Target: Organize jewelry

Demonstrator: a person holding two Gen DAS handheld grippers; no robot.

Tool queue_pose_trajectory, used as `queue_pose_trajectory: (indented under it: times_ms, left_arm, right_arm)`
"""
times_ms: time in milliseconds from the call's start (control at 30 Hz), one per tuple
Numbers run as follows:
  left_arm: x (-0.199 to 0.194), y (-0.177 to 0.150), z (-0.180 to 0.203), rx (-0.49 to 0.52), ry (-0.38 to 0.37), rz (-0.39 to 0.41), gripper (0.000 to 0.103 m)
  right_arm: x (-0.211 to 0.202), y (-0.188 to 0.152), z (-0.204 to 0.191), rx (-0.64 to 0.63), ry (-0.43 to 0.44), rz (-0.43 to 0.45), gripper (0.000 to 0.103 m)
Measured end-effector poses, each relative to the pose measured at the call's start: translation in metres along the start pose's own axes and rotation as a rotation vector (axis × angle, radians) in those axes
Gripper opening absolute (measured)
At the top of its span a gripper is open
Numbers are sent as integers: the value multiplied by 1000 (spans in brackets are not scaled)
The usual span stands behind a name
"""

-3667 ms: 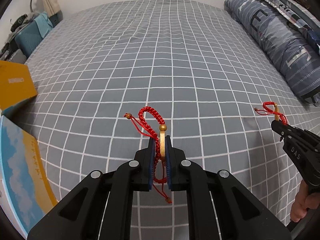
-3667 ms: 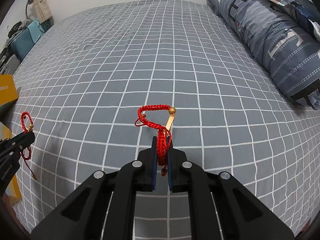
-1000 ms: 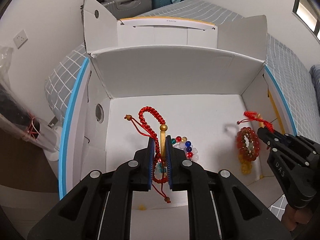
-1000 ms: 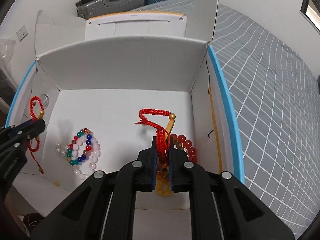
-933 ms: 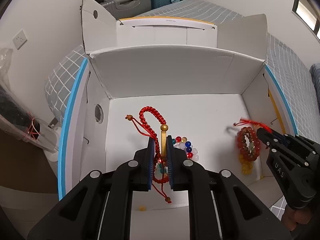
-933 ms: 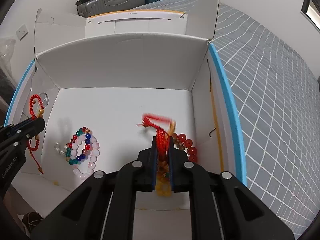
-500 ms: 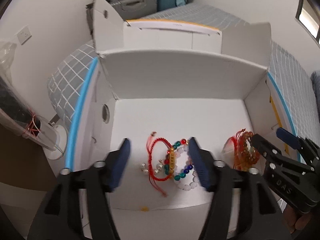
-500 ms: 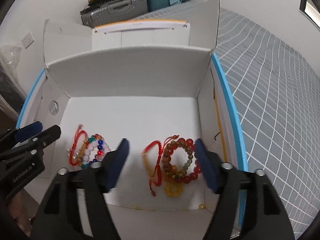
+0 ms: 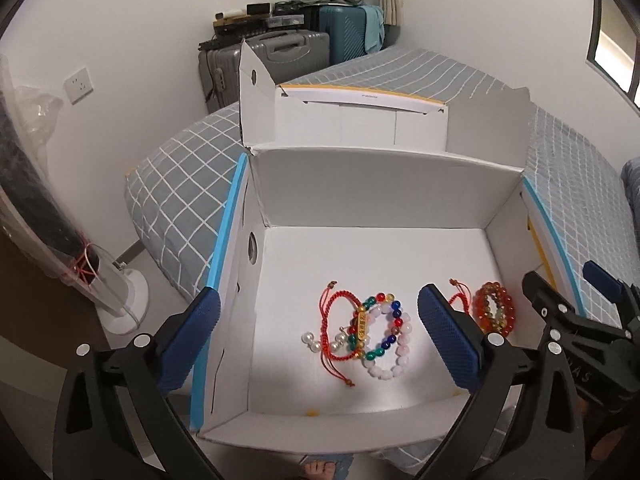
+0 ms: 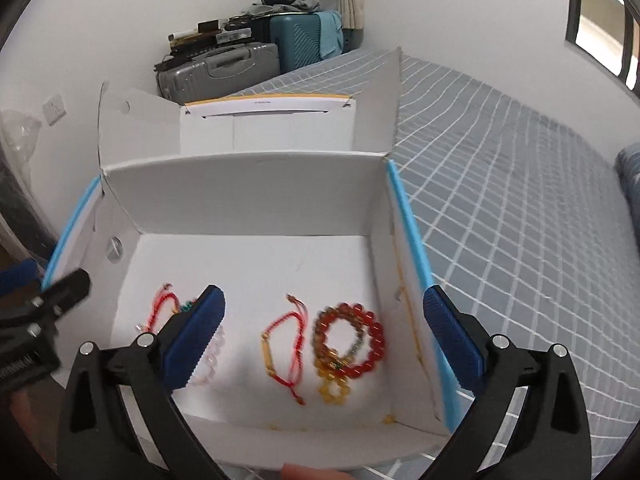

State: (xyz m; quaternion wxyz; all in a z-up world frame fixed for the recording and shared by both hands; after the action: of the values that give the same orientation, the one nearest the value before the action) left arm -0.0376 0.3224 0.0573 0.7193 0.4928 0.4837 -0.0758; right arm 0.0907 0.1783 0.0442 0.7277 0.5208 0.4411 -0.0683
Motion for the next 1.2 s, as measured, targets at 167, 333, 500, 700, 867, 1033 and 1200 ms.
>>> queue_pose_trajectory:
  times_ms: [167, 333, 500, 700, 867, 1033, 1200]
  left_arm:
    - [-19, -15, -2, -3, -18, 36, 97]
    - [-37, -36, -4, 0, -44, 55, 97]
    - [-57, -58, -5, 16, -55, 92, 97]
    - [-66, -78, -2, 34, -51, 122, 97]
    - [-58, -90, 3, 47, -49, 107, 97]
    - [-55, -92, 5, 48, -51, 111, 97]
    - [-55, -91, 4, 42, -43, 121, 97]
  right_arm:
    - [-31, -16, 8, 18, -20, 50, 95]
    - [-58, -30, 8, 34, -10, 76, 95]
    - [-68, -45, 7, 30, -19, 76, 95]
    - [-76, -63, 9, 50, -18, 88, 95]
    - [-74, -71, 3, 30, -20, 81, 95]
    - [-71, -74, 1, 21, -18, 77, 95]
    - [-67, -74, 1, 20, -18, 70, 95]
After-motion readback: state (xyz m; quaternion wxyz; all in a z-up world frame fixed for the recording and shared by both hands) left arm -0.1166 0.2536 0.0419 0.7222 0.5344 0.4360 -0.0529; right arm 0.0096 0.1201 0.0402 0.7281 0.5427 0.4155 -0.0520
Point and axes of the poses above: each gripper's, at about its wrist camera, not at the fingertips, and x roughly the way its jaws point, z to its right, y to its top, the point moved 2 cm from there along x, roughly the way its jaws point, and after that the axes turned 3 degrees about -y, right-handed, at the moved point
